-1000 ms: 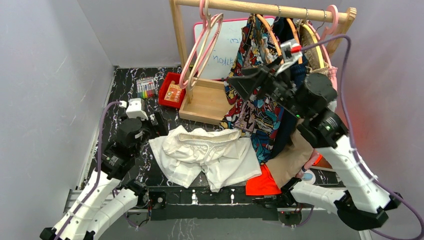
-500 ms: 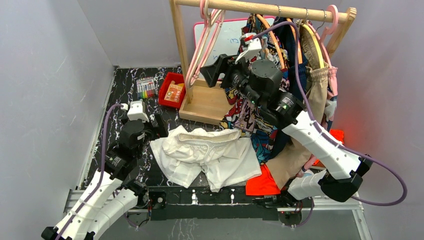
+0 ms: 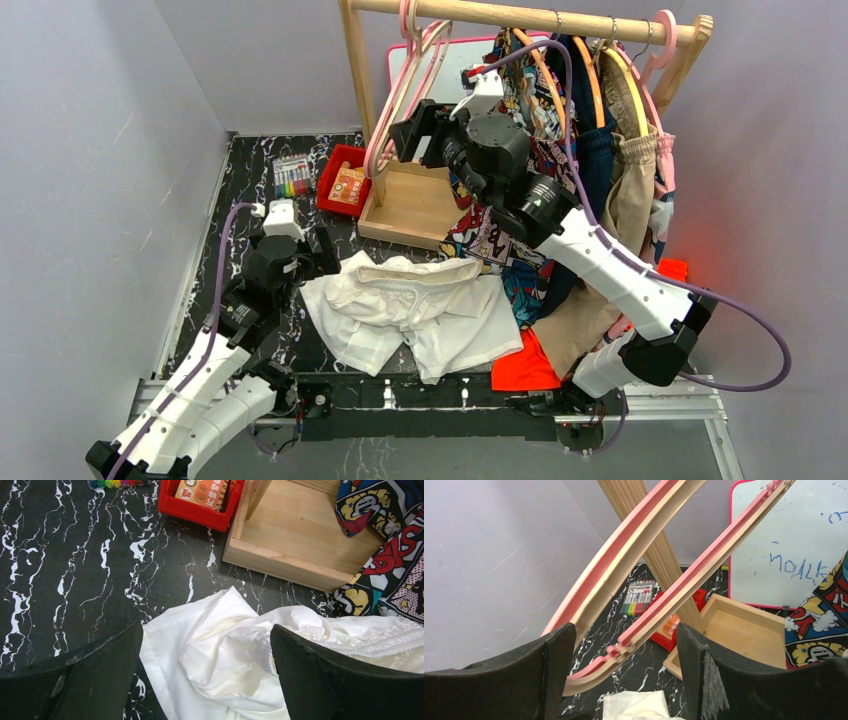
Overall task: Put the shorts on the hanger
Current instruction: Pick up the hanger from the clothesline.
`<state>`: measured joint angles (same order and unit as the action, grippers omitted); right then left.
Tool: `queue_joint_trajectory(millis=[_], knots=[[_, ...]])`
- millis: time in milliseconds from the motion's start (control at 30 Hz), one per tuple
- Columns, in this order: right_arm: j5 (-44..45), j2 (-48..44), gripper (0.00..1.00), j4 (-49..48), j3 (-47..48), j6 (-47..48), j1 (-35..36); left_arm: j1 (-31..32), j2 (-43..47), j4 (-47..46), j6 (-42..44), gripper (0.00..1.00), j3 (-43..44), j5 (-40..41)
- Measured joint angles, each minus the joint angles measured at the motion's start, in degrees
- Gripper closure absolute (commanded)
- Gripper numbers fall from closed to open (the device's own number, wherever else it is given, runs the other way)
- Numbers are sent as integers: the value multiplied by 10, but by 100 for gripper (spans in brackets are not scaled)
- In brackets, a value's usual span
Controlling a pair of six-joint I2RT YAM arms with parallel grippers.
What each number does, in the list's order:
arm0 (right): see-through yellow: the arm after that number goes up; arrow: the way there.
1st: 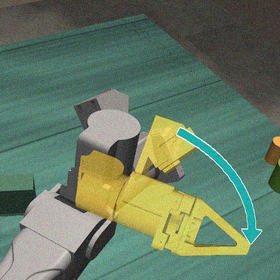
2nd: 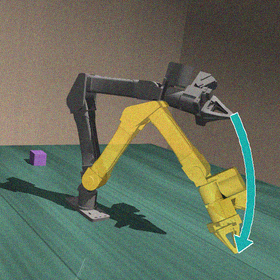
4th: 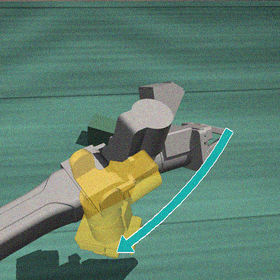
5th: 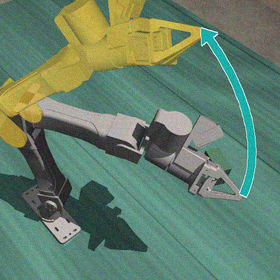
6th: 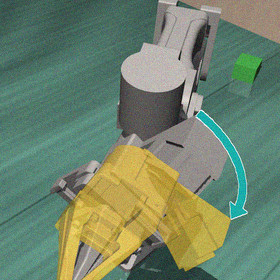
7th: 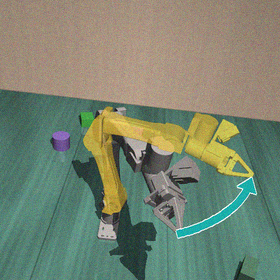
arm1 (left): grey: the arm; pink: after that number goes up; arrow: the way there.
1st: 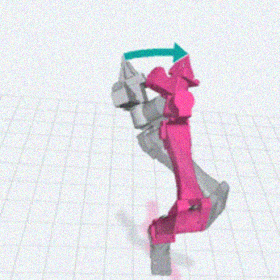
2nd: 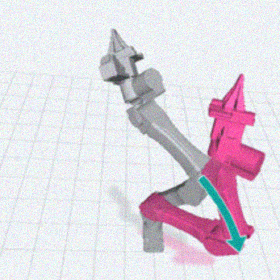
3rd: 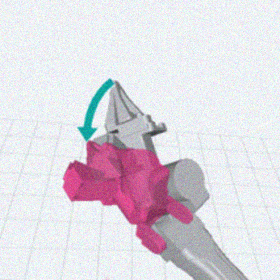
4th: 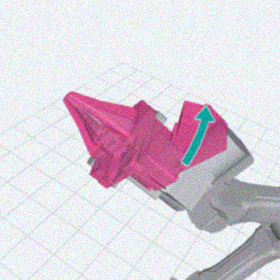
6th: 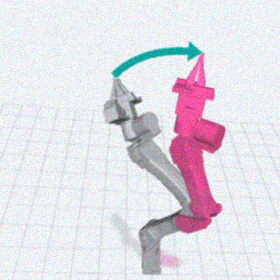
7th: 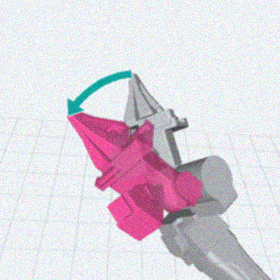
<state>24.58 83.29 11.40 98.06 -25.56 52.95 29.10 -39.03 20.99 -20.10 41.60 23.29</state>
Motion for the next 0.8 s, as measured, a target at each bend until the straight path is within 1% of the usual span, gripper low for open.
queue_joint_trajectory(millis=[233, 400, 800], knots=[[3, 17, 20, -5, 20, -9, 0, 0, -3, 0, 0, 2, 0, -6], [11, 28, 22, -5, 43, -12, 0, 0, -3, 0, 0, 2, 0, -9], [17, 53, 33, 3, 52, -12, 0, 0, -16, 0, 0, 2, 0, -21]])
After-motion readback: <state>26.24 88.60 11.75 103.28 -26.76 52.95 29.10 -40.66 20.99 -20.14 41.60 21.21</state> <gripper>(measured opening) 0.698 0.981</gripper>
